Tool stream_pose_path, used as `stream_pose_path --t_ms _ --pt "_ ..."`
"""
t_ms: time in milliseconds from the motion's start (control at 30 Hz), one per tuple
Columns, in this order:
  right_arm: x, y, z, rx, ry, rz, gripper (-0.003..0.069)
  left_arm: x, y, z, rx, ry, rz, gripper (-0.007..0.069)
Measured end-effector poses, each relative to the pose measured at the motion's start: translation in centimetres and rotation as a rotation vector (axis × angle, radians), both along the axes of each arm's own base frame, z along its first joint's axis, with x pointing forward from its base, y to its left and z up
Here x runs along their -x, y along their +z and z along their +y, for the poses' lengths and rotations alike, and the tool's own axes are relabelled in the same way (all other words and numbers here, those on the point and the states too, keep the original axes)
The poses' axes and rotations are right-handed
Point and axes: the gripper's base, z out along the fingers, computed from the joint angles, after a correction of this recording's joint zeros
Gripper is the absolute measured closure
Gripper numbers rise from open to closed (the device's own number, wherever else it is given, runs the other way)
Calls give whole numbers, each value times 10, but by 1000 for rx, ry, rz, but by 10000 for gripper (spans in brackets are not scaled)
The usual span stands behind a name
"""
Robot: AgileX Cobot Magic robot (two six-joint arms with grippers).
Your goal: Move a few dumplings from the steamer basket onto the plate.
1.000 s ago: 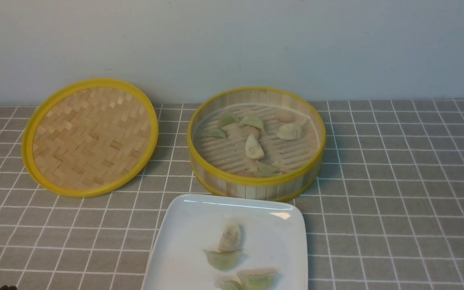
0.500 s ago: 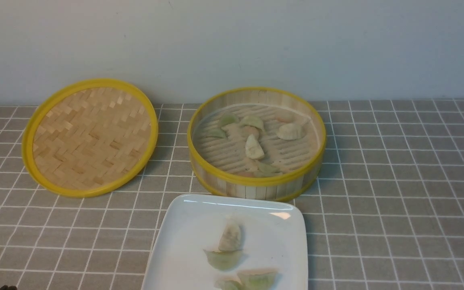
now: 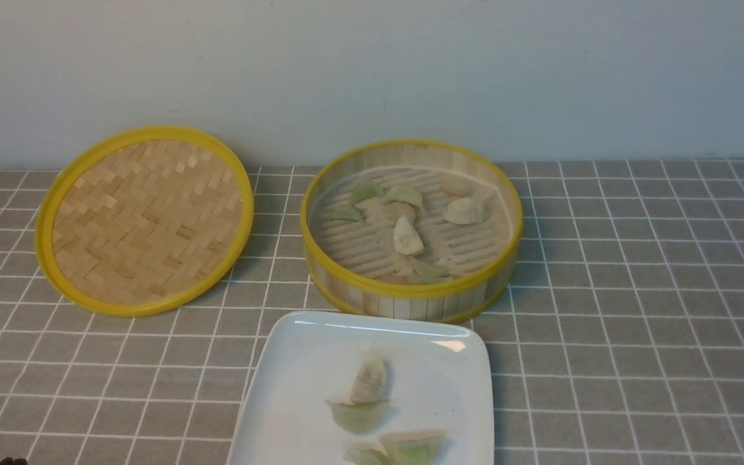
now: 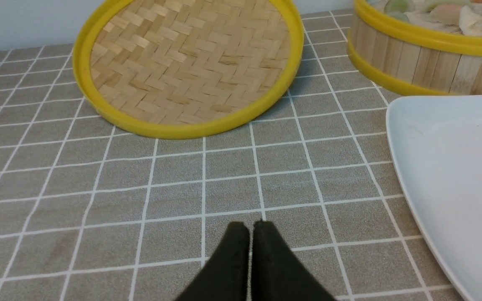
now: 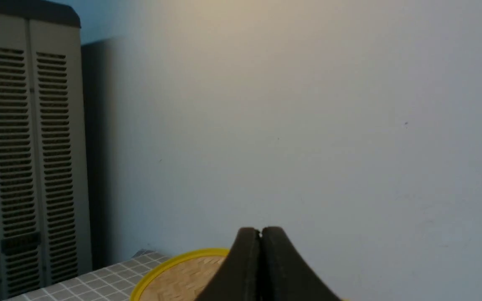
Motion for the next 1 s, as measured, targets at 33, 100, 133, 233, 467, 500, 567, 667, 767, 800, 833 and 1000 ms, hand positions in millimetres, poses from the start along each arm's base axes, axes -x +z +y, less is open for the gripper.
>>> stream_pose_path --t_ms 33,100,133,233,467,500,567,667,767,800,833,1000 --pt "-1 -3 1 4 2 7 673 0 0 0 0 0 0 629" --pt "-3 -7 3 14 2 18 673 0 0 0 0 0 0 629" --pt "-4 -10 4 21 2 25 673 0 0 0 0 0 0 629" --pt "-10 -22 6 55 -43 50 673 0 0 0 0 0 0 629" --pt "-33 -79 2 124 -419 235 673 0 0 0 0 0 0 629" --pt "-36 -87 0 129 -464 261 673 0 0 0 0 0 0 629" --pt "-40 -106 -4 137 -552 321 673 0 0 0 0 0 0 629" --pt "-43 -129 -8 152 -628 406 673 0 0 0 0 0 0 629" --pt "-43 -139 -10 167 -665 460 673 0 0 0 0 0 1 629" --pt "-43 -139 -10 170 -668 462 673 0 0 0 0 0 1 629" --pt "-43 -139 -10 170 -669 463 673 0 0 0 0 0 1 629" --pt "-43 -139 -10 171 -670 468 673 0 0 0 0 0 1 629"
